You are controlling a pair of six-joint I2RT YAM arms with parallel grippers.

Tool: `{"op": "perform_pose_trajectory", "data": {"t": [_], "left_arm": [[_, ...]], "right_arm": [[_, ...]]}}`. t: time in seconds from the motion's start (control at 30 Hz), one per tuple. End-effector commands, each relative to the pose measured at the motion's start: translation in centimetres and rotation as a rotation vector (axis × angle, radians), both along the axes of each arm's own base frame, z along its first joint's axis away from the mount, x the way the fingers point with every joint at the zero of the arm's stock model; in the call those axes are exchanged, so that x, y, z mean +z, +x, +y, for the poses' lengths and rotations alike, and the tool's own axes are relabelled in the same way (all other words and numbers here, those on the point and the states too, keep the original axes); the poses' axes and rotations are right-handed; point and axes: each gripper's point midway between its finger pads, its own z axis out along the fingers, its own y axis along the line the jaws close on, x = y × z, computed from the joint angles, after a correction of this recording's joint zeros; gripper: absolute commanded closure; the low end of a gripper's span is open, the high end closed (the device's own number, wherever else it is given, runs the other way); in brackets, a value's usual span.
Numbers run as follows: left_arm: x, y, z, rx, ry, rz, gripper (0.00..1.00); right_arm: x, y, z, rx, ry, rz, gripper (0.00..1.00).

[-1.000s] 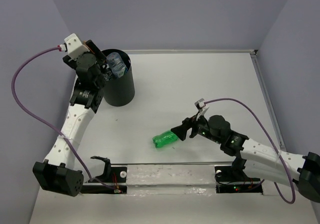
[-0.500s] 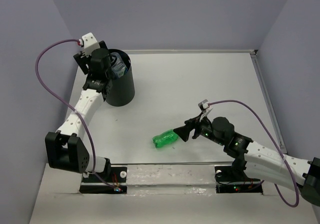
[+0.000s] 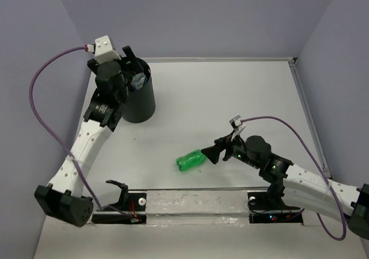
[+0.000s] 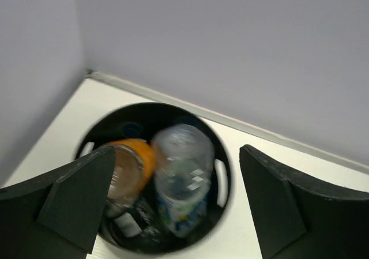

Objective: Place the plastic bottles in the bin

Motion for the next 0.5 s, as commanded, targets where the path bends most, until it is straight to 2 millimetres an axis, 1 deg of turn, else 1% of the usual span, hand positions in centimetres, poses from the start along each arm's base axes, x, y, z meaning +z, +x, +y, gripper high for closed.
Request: {"op": "perform_pose_trajectory", "data": {"t": [0.0, 0.03, 0.07, 0.1, 0.13, 0.17, 0.2, 0.23, 0.27, 0.3, 0.33, 0.37, 0.4, 0.43, 0.47], "left_arm": [[-1.8, -5.4, -9.6, -0.382, 0.001, 0.033, 0.01], [-2.7, -6.7, -11.7, -0.479, 0.009, 0.048, 0.01], [-3.3, -8.4, -13.9, -0.598, 0.005, 0.054, 0.01], [-6.1, -10.2, -16.5, -0.690, 0.000, 0.110, 0.01], [-7.2, -11.6, -17.7, -0.752, 0.001, 0.136, 0.01], [-8.6, -12.5, -18.8, -0.794, 0.004, 0.168, 0.01], [-10.8, -14.2, -20.5, -0.859, 0.011, 0.219, 0.01], [-12.9, -15.9, -22.5, -0.937, 0.006, 0.268, 0.01], [-13.9, -15.9, -22.8, -0.948, 0.012, 0.292, 0.01], [-14.7, -17.4, -24.4, -1.004, 0.033, 0.310, 0.01], [-15.6, -17.8, -25.1, -1.010, 0.056, 0.329, 0.01], [-17.3, -17.8, -25.9, -1.004, 0.105, 0.365, 0.01], [-18.0, -18.1, -26.6, -1.015, 0.129, 0.376, 0.01], [-19.7, -18.7, -27.9, -1.040, 0.170, 0.416, 0.01], [-19.9, -18.7, -28.8, -1.068, 0.195, 0.413, 0.01]], "right_arm": [[3.0, 1.3, -1.1, -0.090, 0.027, -0.082, 0.05], [3.4, 1.5, -1.6, -0.120, 0.033, -0.086, 0.05], [3.3, 1.8, -2.3, -0.157, 0.022, -0.080, 0.04], [3.6, 2.0, -2.9, -0.194, 0.032, -0.074, 0.04], [3.8, 2.6, -4.6, -0.285, 0.029, -0.072, 0.04], [4.0, 2.9, -5.5, -0.336, 0.037, -0.070, 0.04], [4.1, 3.1, -6.4, -0.378, 0.042, -0.066, 0.04], [4.3, 3.3, -8.1, -0.454, 0.058, -0.065, 0.04], [4.6, 3.3, -9.0, -0.491, 0.074, -0.068, 0.04], [4.6, 3.3, -9.7, -0.522, 0.085, -0.066, 0.04], [4.9, 3.4, -10.8, -0.575, 0.107, -0.063, 0.04], [5.2, 3.1, -11.8, -0.600, 0.128, -0.067, 0.04], [5.2, 3.0, -12.5, -0.622, 0.135, -0.064, 0.04], [5.4, 3.0, -13.3, -0.660, 0.157, -0.060, 0.04], [4.9, 2.8, -13.9, -0.676, 0.142, -0.051, 0.04]]}}
